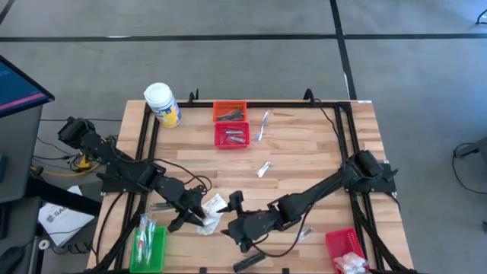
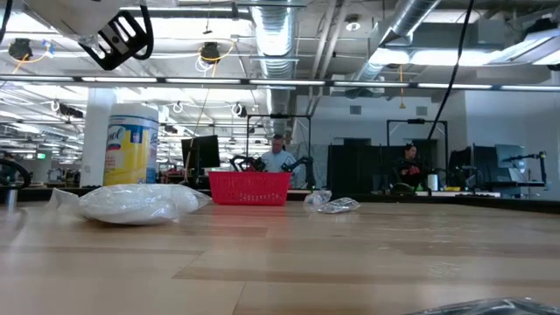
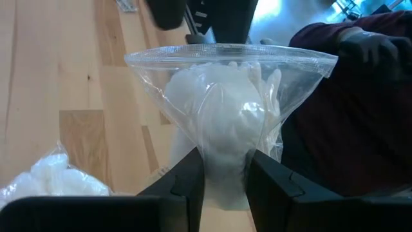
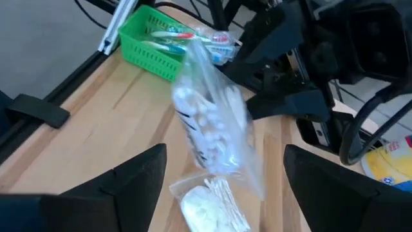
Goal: Pick & Place Travel size toiletries
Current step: Put the cotton pack into the bottom red basket
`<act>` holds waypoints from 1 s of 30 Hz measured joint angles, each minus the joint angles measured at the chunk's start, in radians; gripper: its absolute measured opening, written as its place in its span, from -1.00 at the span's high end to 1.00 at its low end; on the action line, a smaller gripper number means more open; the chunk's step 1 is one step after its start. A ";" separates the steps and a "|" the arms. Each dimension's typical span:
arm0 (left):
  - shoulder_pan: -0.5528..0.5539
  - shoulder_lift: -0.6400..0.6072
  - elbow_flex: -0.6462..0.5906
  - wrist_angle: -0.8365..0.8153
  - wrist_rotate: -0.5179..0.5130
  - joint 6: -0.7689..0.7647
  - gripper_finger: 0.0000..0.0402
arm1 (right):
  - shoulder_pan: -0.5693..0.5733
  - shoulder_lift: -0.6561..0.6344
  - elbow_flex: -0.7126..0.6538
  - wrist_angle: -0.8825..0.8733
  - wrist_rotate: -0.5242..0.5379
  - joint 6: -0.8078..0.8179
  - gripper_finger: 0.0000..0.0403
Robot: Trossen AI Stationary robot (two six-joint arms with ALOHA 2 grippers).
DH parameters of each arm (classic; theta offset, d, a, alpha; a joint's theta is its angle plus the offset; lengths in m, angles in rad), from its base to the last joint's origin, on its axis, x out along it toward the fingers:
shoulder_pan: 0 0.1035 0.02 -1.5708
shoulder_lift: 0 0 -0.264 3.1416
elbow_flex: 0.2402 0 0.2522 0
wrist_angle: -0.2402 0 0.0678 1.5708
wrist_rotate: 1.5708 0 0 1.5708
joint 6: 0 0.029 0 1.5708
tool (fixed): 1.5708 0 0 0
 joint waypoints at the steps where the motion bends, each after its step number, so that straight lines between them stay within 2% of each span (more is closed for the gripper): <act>1: 0.000 0.000 0.000 0.000 0.000 0.000 0.54 | 0.000 0.000 0.000 0.004 0.000 -0.001 -0.52; 8: 0.024 0.000 0.000 0.002 -0.002 0.000 0.54 | -0.020 0.000 0.000 0.039 -0.059 0.017 -0.52; 24: 0.043 0.000 0.000 0.009 0.011 0.000 0.54 | -0.036 0.000 0.000 0.017 -0.062 0.044 -0.51; 30: 0.043 -0.001 0.000 0.012 0.012 0.000 0.54 | -0.044 0.000 0.000 0.011 -0.062 0.063 -0.36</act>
